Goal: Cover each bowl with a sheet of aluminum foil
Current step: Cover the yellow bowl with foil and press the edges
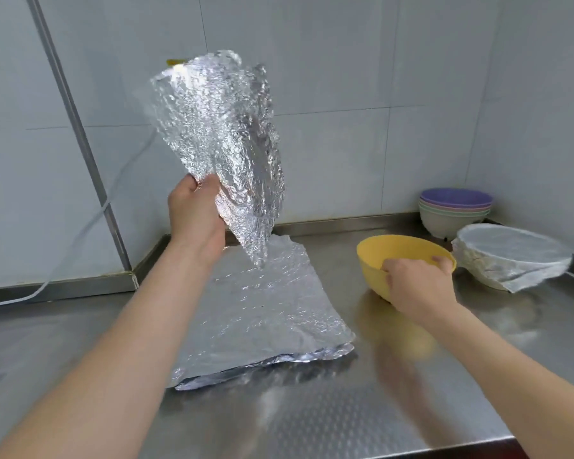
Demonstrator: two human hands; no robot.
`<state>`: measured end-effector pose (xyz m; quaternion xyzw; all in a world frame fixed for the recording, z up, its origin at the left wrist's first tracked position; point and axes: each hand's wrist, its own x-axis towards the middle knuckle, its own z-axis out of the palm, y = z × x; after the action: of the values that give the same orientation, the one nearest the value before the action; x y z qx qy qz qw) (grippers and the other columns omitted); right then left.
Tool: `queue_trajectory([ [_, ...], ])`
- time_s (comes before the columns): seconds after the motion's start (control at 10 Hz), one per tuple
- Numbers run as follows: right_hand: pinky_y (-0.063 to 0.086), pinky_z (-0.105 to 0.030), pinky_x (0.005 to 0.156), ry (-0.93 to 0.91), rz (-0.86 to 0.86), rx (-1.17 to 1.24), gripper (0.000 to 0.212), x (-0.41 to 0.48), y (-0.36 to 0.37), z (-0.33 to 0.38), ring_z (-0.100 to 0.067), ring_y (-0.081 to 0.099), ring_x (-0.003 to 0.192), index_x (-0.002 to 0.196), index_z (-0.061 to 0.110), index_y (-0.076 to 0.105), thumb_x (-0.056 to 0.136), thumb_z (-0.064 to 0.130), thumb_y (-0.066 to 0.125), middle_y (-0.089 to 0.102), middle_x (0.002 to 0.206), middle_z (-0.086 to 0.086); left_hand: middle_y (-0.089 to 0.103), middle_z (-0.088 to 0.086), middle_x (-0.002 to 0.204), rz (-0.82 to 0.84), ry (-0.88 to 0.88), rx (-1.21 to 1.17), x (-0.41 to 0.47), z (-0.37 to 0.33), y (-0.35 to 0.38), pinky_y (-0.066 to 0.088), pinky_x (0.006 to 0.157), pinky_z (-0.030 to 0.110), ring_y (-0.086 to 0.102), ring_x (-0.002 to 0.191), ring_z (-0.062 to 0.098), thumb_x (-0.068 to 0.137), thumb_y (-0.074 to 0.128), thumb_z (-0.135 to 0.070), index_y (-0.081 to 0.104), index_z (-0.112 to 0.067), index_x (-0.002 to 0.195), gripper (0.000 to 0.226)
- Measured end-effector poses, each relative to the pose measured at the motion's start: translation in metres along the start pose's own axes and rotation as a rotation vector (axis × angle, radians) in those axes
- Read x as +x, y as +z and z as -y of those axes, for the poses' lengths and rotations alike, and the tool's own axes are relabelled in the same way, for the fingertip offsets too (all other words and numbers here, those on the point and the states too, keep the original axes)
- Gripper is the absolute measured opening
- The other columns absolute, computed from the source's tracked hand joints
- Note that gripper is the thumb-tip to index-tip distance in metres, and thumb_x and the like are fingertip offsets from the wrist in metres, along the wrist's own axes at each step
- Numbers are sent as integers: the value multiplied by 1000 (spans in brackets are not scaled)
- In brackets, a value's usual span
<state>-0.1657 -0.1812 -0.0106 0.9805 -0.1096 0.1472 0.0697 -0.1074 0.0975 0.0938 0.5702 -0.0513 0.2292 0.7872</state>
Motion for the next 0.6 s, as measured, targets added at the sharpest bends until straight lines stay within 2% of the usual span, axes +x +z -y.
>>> queue_trajectory([
  [0.1, 20, -46, 108, -6, 161, 168, 25, -13, -22, -15, -21, 59, 103, 109, 33, 63, 92, 34, 45, 68, 102, 8, 57, 3, 83, -13, -211, -279, -19, -2, 16, 55, 76, 32, 57, 81, 18, 96, 52, -7, 52, -14, 83, 15],
  [0.2, 34, -38, 105, 70, 122, 586, 42, -29, -52, -32, -20, 52, 122, 132, 29, 55, 94, 47, 50, 60, 128, 8, 66, 4, 65, 59, -330, -476, -49, 4, 29, 55, 49, 28, 67, 57, 15, 98, 44, 0, 50, -10, 82, 20],
  [0.3, 47, -31, 79, 250, -52, 1158, 39, -38, -81, -60, -22, 62, 97, 115, 14, 64, 95, 45, 52, 68, 103, -1, 69, 2, 69, 215, -419, -460, -77, 17, 30, 56, 53, 28, 68, 60, 14, 99, 40, -1, 53, -11, 93, 18],
  [0.4, 49, -36, 82, 312, 407, 1708, 76, -51, -101, -91, -20, 64, 104, 128, 12, 54, 84, 74, 44, 66, 117, -3, 71, 3, 78, 337, -474, -395, -101, 27, 30, 59, 59, 30, 69, 65, 15, 97, 39, 1, 57, -10, 102, 22],
  [0.5, 35, -61, 101, 494, 449, 2535, 84, -65, -90, -112, -32, 45, 132, 139, 12, 47, 85, 75, 37, 51, 142, -11, 69, 5, 78, 408, -483, -333, -114, 30, 27, 56, 54, 28, 67, 60, 15, 97, 39, 2, 60, -9, 105, 25],
  [0.6, 47, -47, 95, -72, 631, 1482, 56, -67, -87, -108, -27, 65, 102, 117, 11, 66, 79, 52, 71, 70, 112, -8, 69, 7, 77, 463, -471, -256, -122, 31, 24, 55, 53, 28, 66, 59, 16, 97, 40, 4, 59, -5, 108, 24],
])
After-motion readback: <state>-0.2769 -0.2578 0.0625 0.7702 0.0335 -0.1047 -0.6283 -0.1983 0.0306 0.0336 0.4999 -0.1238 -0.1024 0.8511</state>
